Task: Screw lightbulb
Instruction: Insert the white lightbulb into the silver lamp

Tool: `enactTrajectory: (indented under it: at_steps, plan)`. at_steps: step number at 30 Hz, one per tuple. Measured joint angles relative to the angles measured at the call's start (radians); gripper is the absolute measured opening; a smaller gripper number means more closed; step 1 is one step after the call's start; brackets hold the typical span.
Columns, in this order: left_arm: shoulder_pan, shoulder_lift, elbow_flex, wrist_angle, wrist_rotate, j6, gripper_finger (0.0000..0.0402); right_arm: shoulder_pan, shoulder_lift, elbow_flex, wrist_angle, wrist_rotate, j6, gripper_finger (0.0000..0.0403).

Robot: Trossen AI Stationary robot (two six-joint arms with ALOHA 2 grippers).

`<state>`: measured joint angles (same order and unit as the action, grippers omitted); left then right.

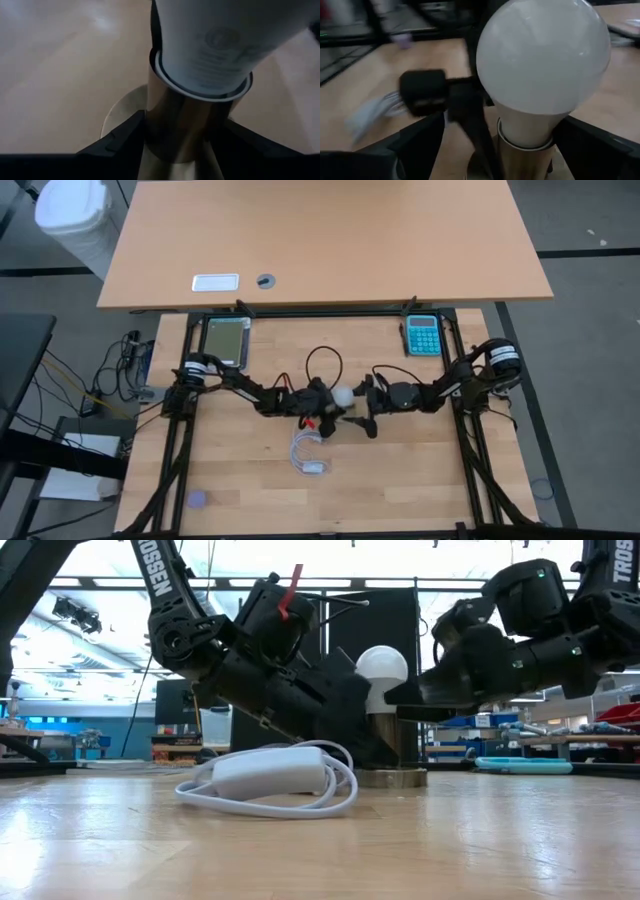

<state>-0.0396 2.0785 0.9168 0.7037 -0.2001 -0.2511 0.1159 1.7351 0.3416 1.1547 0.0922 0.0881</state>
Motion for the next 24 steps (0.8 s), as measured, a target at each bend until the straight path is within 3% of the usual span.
enactTrajectory:
  at_steps: [4, 10, 17, 24]
  plan:
    - [-0.001, 0.000, 0.002, 0.004, 0.087, 0.017, 0.0218, -0.045, -0.020, -0.041, 0.012, -0.182, -0.001, 0.0363]
    - [0.000, 0.000, 0.003, 0.009, 0.163, 0.033, 0.0218, -0.118, -0.023, -0.069, 0.055, -0.338, 0.020, 0.0358]
    - [0.000, 0.001, 0.002, 0.020, 0.212, 0.036, 0.0218, -0.135, -0.021, -0.069, 0.077, -0.375, 0.028, 0.0354]
    - [0.000, 0.003, 0.000, 0.048, 0.214, 0.037, 0.0218, -0.111, -0.021, -0.069, 0.079, -0.314, 0.039, 0.0354]
